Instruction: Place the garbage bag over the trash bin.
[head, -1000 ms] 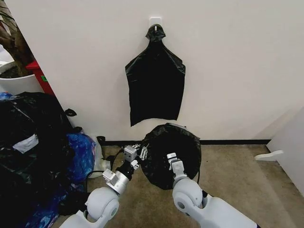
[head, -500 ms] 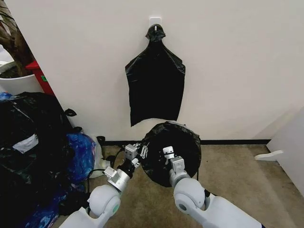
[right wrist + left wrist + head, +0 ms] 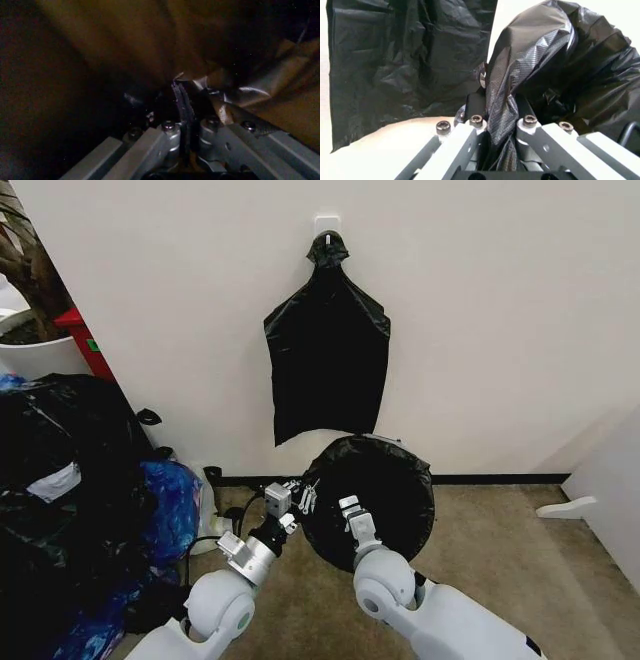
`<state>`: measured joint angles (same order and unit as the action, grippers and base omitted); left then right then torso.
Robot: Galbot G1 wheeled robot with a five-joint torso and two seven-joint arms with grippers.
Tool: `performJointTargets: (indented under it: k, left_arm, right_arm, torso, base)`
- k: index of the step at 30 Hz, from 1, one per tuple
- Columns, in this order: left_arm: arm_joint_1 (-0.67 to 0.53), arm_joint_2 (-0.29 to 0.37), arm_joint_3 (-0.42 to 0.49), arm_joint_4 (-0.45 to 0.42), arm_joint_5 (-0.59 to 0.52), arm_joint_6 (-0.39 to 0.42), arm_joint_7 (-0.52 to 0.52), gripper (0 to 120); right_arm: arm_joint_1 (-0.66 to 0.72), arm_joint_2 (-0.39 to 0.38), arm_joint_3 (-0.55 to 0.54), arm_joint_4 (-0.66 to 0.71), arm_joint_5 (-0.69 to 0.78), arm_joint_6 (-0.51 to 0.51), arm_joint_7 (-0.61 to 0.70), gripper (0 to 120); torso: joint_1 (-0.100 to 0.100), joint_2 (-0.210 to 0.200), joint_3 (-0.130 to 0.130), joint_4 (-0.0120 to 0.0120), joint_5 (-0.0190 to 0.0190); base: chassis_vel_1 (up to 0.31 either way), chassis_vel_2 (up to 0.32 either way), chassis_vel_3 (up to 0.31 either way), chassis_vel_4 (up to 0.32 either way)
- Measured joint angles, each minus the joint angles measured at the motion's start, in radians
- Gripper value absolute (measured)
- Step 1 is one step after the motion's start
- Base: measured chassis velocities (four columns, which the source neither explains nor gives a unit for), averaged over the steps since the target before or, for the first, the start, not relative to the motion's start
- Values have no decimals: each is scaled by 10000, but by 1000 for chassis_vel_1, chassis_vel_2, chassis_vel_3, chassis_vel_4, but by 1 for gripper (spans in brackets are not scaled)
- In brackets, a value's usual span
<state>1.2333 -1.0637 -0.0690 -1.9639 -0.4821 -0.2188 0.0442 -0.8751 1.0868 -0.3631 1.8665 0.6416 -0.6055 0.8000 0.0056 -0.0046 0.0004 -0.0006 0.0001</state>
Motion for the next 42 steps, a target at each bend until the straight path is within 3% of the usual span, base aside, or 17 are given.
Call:
performJointTargets:
  k: [3,10,16,24,28,33,35,42]
  left_arm:
    - [-26,-5,-13,0,-10,-6,0,4]
    - [-30,-15,15,42,0,-10,-10,4]
    - [82,65,18,-40,18,-8,-11,4]
    - [188,65,12,-150,46,-6,19,4]
    - [174,127,-49,-152,46,-7,20,4]
    - [55,95,-98,-64,45,-81,38,4]
    - [-11,49,-125,-26,46,-168,80,4]
    - [-91,4,-186,-15,104,-637,483,4]
  right_arm:
    - [-88,-70,127,356,-209,35,1,0]
    - [-181,-188,238,787,-191,2024,-1571,0]
    - [138,-86,222,329,-226,2298,-1662,0]
    - [800,67,370,-445,57,1062,-480,0]
    - [609,-144,238,457,823,750,-75,0]
    - [369,-321,81,1907,3188,57,835,0]
    - [347,-308,89,2024,4064,-245,1242,0]
    - [236,-302,108,1629,4541,-659,1563,0]
  torso:
    - [0,0,0,-1,1]
    - [0,0,0,0,0]
    - [0,0,0,0,0]
    - [0,0,0,0,1]
    - [0,0,0,-2,0]
    - [0,0,-1,-1,1]
    - [0,0,-1,0,0]
    - [0,0,0,-1,1]
  base:
    - [0,0,0,0]
    - [0,0,0,0]
    - [0,0,0,0]
    - [0,0,0,0]
    - [0,0,0,0]
    - [0,0,0,0]
    - [0,0,0,0]
    - [0,0,0,0]
